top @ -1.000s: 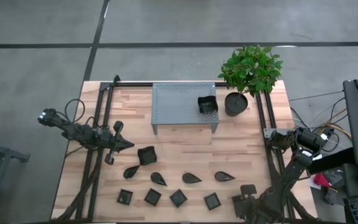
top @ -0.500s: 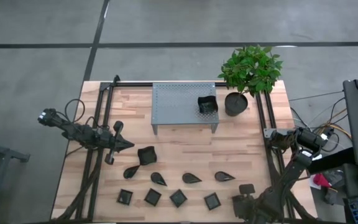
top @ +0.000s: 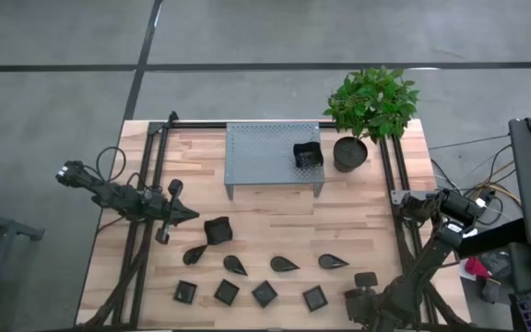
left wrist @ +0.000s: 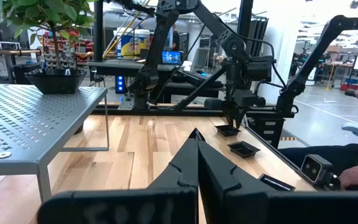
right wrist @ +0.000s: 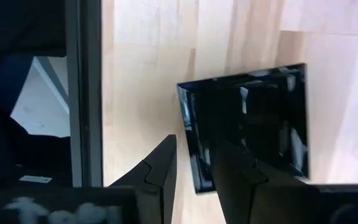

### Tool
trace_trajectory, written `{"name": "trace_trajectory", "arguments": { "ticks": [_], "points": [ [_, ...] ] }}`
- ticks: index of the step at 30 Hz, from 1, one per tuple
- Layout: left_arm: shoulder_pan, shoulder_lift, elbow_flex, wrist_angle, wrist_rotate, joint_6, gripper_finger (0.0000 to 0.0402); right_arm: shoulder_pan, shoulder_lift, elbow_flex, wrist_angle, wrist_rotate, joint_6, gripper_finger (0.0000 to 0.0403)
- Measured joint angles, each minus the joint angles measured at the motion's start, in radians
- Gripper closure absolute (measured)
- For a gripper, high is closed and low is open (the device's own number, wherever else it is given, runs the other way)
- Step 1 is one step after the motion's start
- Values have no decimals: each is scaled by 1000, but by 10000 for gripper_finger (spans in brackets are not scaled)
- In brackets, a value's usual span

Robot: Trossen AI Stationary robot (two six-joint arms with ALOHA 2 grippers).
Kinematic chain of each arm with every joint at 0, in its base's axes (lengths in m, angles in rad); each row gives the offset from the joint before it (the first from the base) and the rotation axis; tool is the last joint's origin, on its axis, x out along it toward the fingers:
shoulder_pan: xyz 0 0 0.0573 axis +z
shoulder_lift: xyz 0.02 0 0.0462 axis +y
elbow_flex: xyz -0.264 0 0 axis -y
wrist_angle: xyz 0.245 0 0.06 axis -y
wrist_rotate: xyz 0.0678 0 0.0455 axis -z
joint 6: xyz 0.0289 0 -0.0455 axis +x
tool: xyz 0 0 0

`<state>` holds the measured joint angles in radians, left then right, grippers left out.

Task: Pick & Place Mini shaped plates
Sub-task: Put the black square plate on the shelf

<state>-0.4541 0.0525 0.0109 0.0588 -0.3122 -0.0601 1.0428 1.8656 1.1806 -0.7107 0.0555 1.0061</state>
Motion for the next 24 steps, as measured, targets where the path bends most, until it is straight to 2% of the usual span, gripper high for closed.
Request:
{"name": "trace_trajectory", "arguments": {
  "ticks": [9,24],
  "points": [
    [0,0,0,0,0,0,401,0,1,-12,17,-2,19,319],
    [0,0,0,0,0,0,401,-1,1,-7,8,2,11,391]
  ]
}}
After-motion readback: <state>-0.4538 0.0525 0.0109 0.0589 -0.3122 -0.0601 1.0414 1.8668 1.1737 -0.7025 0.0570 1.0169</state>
